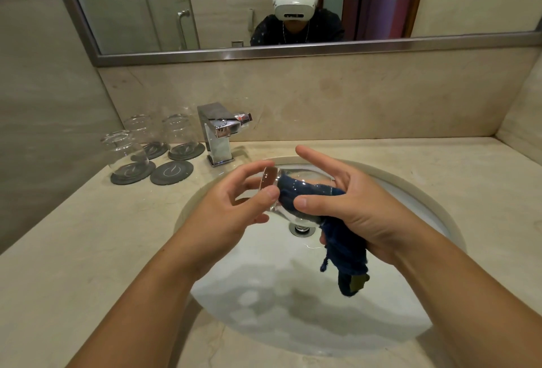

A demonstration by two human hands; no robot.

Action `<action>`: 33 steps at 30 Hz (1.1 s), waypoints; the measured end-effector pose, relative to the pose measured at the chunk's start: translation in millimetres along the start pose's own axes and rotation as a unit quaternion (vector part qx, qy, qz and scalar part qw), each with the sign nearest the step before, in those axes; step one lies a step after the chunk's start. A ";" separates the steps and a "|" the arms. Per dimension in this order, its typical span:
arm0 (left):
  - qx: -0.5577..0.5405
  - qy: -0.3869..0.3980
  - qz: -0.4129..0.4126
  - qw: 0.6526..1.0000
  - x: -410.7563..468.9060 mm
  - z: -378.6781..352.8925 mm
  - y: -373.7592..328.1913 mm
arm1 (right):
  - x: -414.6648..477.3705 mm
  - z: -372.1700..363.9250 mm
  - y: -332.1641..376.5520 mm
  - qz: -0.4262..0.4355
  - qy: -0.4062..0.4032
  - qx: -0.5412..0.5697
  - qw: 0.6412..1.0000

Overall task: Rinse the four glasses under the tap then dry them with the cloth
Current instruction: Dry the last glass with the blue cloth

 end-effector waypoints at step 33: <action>0.004 0.008 -0.006 1.000 0.2 5.7 -6.7 | 1.2 0.3 -0.9 -0.011 0.059 0.107 0.992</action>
Point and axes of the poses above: each hand's wrist, its own x-axis towards the middle knuckle, its own z-axis out of the back of the hand, y = z × x, the point moved 5 cm from there along x, towards the middle knuckle, and after that the axes turned 13 degrees about -z, right-handed, at the moved point
